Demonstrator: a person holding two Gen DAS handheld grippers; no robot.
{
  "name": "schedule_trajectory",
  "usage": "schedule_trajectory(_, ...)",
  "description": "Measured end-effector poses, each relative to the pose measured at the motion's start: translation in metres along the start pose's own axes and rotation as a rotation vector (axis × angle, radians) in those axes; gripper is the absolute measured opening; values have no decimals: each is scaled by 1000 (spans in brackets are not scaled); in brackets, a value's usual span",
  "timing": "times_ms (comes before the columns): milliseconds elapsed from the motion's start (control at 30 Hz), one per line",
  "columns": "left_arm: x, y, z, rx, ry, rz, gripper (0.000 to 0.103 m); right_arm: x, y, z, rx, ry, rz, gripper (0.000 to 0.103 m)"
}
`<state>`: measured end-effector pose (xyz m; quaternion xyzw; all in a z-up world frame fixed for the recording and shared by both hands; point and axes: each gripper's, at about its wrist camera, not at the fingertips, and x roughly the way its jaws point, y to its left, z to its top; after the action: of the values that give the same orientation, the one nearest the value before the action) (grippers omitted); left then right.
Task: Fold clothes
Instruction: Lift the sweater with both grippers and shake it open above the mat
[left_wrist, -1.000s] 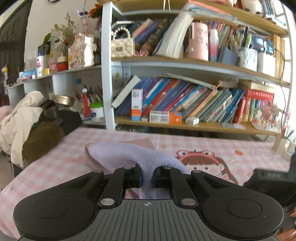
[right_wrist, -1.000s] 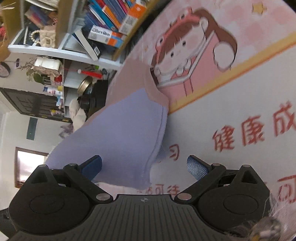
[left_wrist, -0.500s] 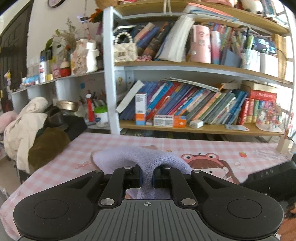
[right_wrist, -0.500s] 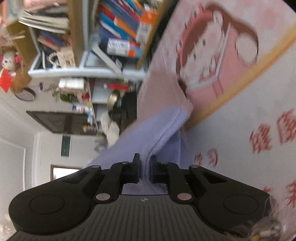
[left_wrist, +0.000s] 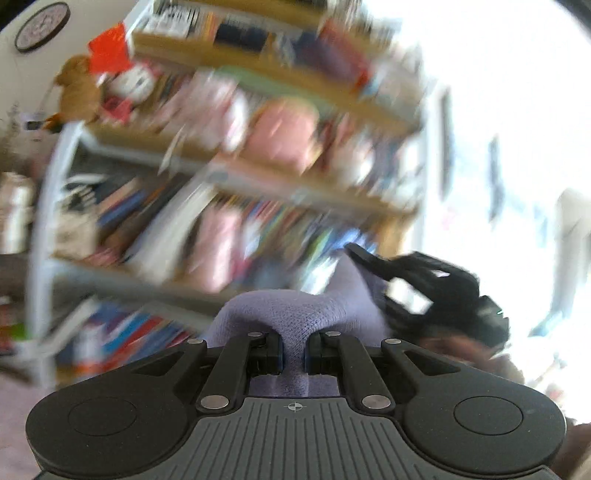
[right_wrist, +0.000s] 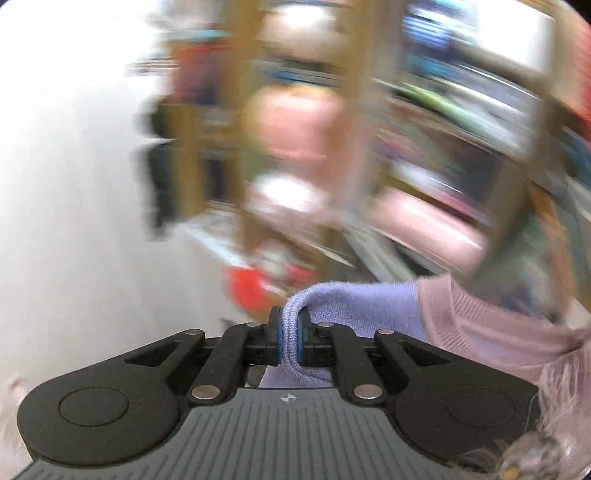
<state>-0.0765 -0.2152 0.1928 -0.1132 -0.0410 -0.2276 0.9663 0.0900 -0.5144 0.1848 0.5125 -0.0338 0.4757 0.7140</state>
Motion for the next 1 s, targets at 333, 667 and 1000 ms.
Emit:
schedule_trajectory(333, 9, 111, -89, -285, 369, 314, 9, 76, -92, -85, 49, 333, -291, 7)
schedule_trajectory(667, 6, 174, -152, -198, 669, 524, 10, 85, -204, -172, 200, 540, -685, 7)
schedule_trajectory(1000, 12, 183, -156, -163, 747, 508, 15, 44, -157, -196, 29, 648, -792, 60)
